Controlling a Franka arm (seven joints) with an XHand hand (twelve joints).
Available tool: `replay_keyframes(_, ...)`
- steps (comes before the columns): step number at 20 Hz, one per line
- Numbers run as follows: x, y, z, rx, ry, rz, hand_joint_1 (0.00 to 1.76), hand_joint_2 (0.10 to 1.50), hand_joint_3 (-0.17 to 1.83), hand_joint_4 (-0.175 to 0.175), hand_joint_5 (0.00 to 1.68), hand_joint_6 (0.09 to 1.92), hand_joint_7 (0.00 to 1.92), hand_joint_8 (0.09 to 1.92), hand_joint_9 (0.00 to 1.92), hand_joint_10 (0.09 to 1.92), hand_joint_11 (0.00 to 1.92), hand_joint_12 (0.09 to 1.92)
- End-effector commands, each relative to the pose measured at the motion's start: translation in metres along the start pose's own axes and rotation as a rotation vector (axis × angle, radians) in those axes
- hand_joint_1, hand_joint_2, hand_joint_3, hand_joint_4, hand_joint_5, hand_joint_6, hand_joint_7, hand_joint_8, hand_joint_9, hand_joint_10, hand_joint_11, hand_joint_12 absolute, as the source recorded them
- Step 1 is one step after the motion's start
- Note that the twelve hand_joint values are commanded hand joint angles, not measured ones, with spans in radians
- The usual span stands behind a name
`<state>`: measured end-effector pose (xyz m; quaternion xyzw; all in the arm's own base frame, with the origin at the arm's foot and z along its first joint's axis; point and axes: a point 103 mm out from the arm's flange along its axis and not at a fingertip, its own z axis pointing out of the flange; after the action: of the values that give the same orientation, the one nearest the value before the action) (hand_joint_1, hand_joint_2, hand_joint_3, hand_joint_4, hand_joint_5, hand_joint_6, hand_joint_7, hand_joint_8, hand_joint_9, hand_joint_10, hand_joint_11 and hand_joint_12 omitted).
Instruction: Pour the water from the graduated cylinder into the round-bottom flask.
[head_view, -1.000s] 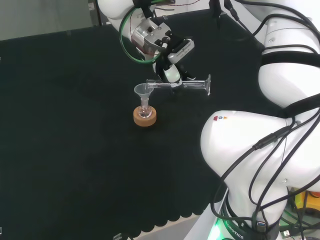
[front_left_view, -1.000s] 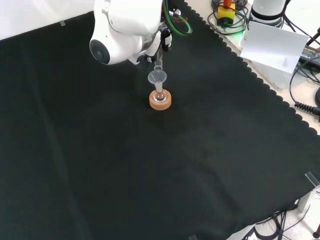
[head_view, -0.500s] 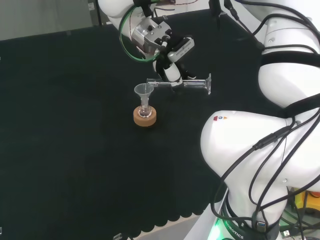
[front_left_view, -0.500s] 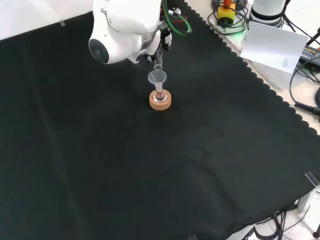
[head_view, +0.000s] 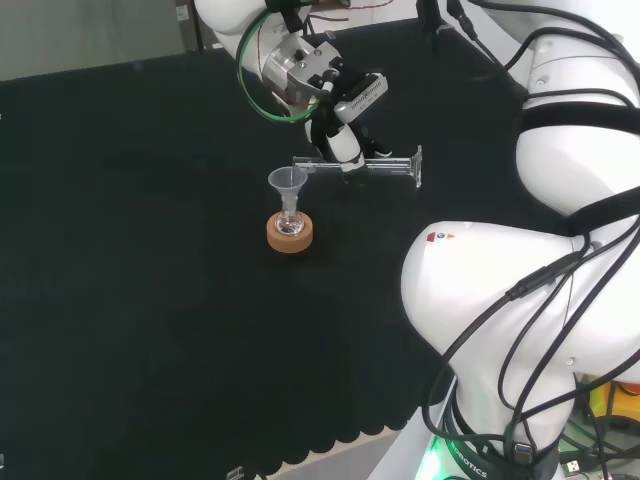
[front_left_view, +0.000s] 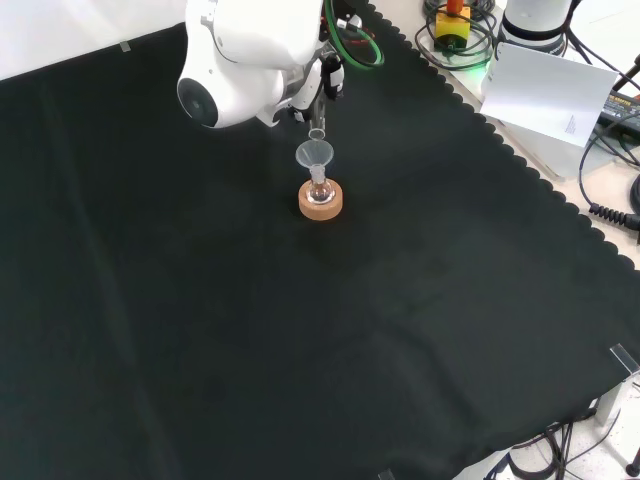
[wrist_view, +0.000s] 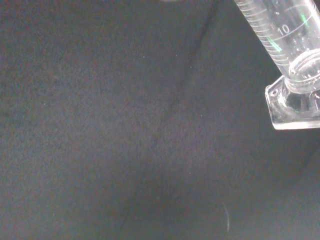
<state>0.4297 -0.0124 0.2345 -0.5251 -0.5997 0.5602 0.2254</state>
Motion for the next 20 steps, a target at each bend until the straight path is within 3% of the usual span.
replay_keyframes(1, 0.001, 0.004, 0.001, -0.014, 0.002, -0.01, 1.25, 1.15, 0.0, -0.175, 0.9, 1.12, 0.94, 1.11, 1.49, 0.09, 1.28, 0.73)
replay_keyframes(14, 0.0, 0.008, 0.004, -0.141, 0.019, -0.065, 1.25, 1.15, 0.0, -0.175, 0.9, 1.12, 0.93, 1.11, 1.49, 0.09, 1.28, 0.73)
replay_keyframes(20, -0.008, 0.009, 0.011, -0.238, 0.057, -0.101, 1.25, 1.15, 0.0, -0.175, 0.89, 1.12, 0.93, 1.11, 1.49, 0.09, 1.28, 0.72)
